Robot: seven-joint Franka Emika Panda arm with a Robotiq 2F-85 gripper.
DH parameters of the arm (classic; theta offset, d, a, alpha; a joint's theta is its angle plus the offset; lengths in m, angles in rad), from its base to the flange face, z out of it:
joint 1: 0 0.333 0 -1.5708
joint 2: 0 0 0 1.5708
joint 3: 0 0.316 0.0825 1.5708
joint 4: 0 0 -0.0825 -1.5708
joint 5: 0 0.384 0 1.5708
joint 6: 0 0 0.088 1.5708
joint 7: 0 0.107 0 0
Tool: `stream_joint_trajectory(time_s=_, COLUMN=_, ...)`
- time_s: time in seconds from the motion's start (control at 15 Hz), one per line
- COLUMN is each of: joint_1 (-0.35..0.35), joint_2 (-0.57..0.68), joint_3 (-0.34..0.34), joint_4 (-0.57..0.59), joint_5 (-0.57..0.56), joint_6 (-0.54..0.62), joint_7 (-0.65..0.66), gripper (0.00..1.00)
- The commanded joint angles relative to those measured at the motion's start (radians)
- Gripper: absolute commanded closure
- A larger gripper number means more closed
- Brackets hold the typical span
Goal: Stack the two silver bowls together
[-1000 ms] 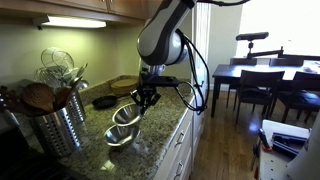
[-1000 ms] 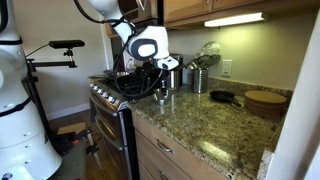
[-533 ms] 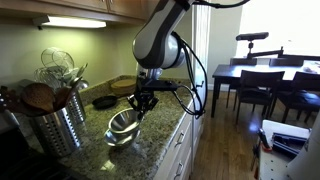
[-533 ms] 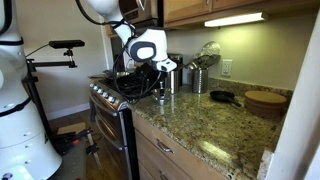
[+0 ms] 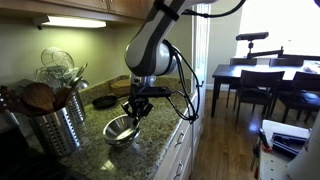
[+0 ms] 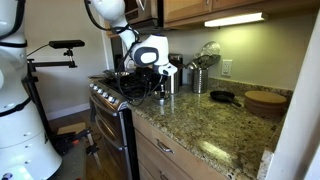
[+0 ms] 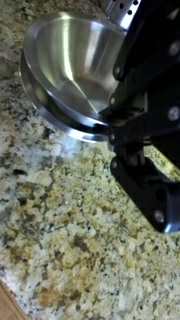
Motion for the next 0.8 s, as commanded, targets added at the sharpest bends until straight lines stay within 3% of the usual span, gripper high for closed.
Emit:
stream_joint_trajectory(time_s=0.0, joint_1=0.001, joint_2=0.022, joint_3=-0.003, joint_4=0.040, joint_5=-0.017, joint_6=-0.031, joint_7=-0.007, gripper=0.67)
stream_joint_trajectory(time_s=0.73, joint_1=0.009, joint_2=0.008, joint_3=-0.032, joint_4=0.034, joint_5=-0.056, joint_6=-0.040, joint_7=0.019, gripper=0.02)
